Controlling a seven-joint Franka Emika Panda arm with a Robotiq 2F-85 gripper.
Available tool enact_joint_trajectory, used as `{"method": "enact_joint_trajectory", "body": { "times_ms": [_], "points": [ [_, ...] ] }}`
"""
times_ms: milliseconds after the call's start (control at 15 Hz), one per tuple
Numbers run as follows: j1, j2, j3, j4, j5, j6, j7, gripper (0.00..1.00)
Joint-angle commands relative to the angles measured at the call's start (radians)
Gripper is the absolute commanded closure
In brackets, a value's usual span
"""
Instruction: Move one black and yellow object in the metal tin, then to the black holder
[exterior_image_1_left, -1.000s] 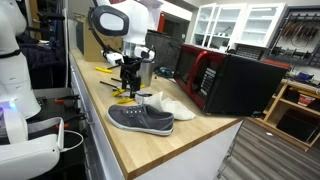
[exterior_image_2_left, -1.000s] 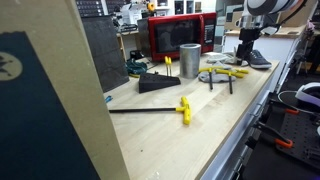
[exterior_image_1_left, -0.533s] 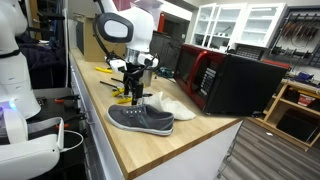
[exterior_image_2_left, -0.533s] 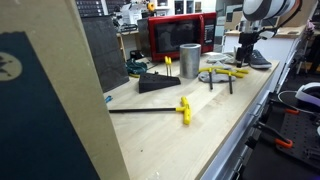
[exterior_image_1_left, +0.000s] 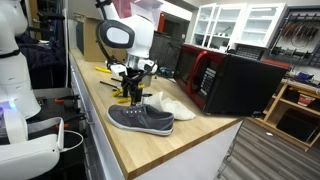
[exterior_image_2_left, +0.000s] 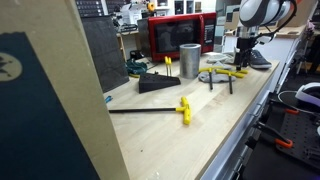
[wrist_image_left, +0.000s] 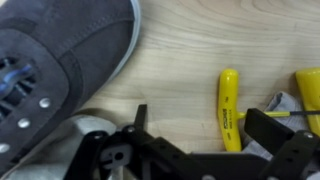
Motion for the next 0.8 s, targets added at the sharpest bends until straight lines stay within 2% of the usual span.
{"method": "enact_joint_trajectory", "body": {
  "times_ms": [0, 733],
  "points": [
    [-0.006, 0.009, 0.031, 0.011, 0.027, 0.019, -0.019, 0.00],
    [-0.021, -0.040, 0.036, -0.001, 0.140, -0.015, -0.016, 0.00]
  ]
}}
